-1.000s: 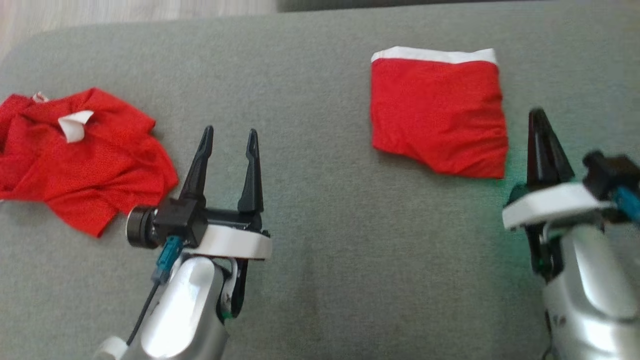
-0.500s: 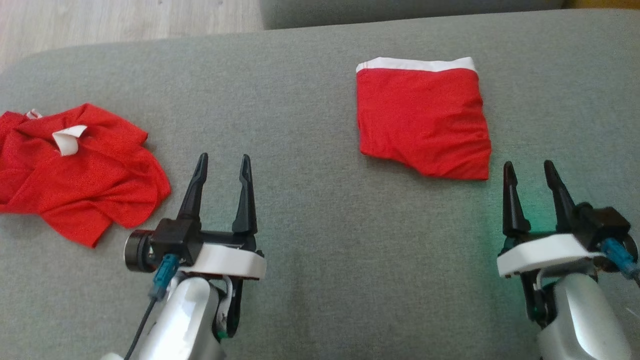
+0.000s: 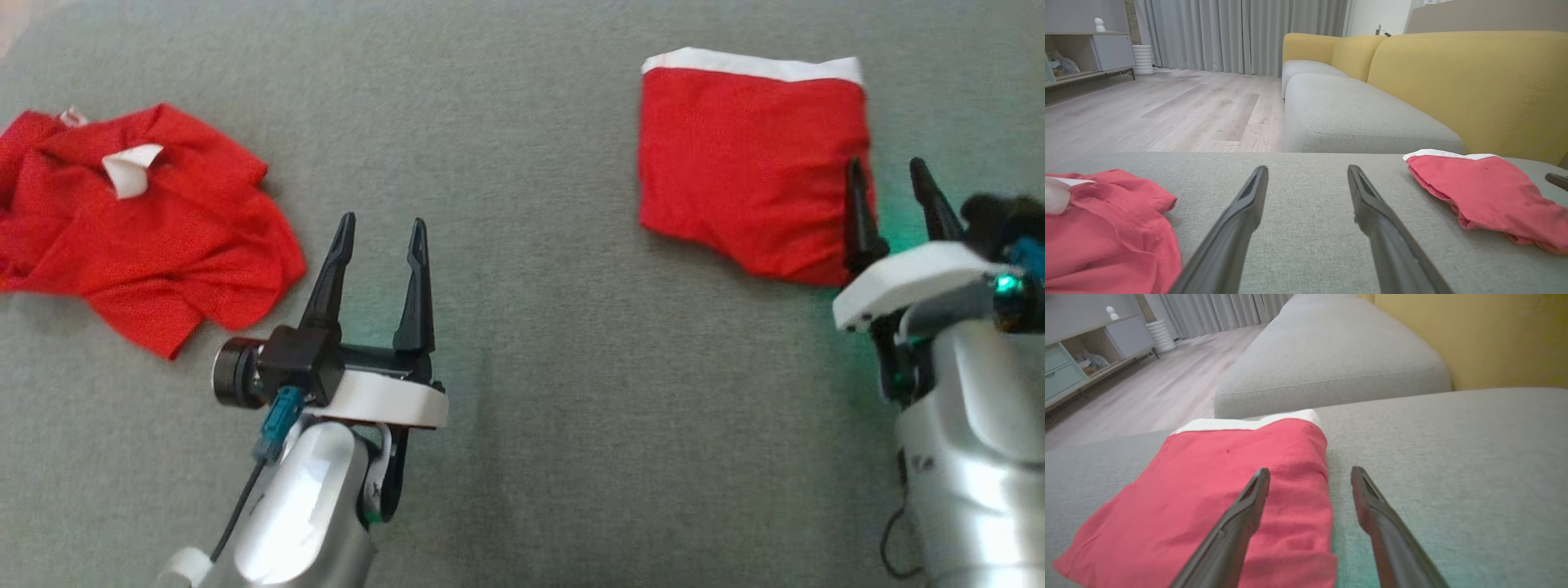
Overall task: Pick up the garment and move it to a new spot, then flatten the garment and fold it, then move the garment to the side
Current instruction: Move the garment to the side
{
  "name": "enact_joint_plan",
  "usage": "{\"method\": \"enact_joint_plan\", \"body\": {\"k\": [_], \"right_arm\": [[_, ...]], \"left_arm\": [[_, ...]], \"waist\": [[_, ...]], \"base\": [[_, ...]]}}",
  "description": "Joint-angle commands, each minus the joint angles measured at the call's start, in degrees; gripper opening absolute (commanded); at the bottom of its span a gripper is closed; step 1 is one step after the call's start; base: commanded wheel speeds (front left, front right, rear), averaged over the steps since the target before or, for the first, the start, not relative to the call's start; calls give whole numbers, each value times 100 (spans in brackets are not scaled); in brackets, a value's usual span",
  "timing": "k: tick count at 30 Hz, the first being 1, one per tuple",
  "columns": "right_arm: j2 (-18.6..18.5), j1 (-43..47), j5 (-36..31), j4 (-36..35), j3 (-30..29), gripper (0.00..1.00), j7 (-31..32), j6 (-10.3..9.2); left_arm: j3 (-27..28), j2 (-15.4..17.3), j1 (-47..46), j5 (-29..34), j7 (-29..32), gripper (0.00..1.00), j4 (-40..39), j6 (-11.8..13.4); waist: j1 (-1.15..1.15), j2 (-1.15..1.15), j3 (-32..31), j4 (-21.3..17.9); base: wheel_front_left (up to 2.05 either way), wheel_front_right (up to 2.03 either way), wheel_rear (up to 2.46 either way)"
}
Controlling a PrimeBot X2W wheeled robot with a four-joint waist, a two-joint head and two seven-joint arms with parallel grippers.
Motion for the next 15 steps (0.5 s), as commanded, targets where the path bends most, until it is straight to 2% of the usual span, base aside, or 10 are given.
{"method": "enact_joint_plan", "body": {"k": [1,5,9,10,11,15], "right_arm": [[-49,-259,102,20,77,100,99,-4],[-160,-649,257,727,6,100,487,-4],[-214,-866,384,1315,261,99,798,-4],[-242,-902,431,1397,357,43,816,-4],[-290,-930,444,1456,465,0,798,-4],[-474,-987,430,1548,788,0,648,-4]], "left_arm": [[109,48,-203,-33,-28,100,-194,12],[61,48,-269,-69,-28,100,-196,44],[41,48,-300,-94,-28,100,-199,63],[46,48,-306,-95,-28,100,-195,66],[56,48,-312,-93,-28,100,-188,68],[105,48,-316,-78,-28,100,-158,83]], "waist": [[-1,0,132,140],[-1,0,226,259],[-1,0,251,325],[-1,0,251,329],[-1,0,246,327],[-1,0,197,275]], "base": [[0,0,0],[0,0,0],[0,0,0],[0,0,0],[0,0,0],[0,0,0]]}}
